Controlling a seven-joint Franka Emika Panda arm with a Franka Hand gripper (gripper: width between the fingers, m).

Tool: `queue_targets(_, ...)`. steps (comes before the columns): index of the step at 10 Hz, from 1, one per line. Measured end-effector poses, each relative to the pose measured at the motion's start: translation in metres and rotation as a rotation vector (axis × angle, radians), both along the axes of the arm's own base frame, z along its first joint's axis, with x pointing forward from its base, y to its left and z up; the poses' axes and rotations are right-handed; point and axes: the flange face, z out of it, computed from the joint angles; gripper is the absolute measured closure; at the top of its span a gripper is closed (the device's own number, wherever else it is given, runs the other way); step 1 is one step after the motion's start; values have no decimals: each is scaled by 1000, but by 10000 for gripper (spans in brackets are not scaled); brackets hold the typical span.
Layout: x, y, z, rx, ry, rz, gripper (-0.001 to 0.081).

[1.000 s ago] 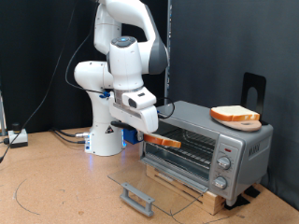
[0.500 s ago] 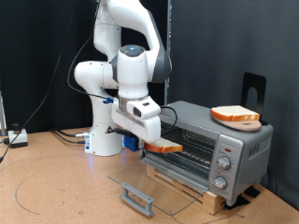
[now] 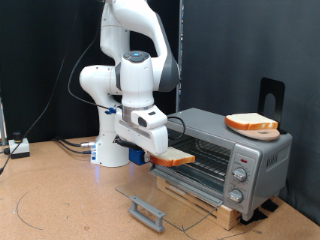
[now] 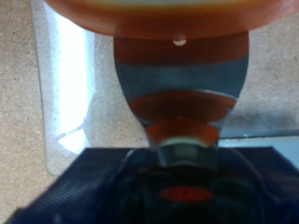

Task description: Make a piece of toast with the oven

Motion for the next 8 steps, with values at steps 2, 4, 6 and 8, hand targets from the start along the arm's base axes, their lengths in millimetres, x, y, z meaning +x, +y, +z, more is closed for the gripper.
queue_targets(2, 0, 5, 5, 8, -13, 18, 393)
queue_targets(4, 1, 29, 4, 11, -9, 26, 393)
queue_targets(6, 0, 62, 4, 13, -5, 13, 393)
queue_targets(8, -2, 96, 4, 15, -8, 2, 393)
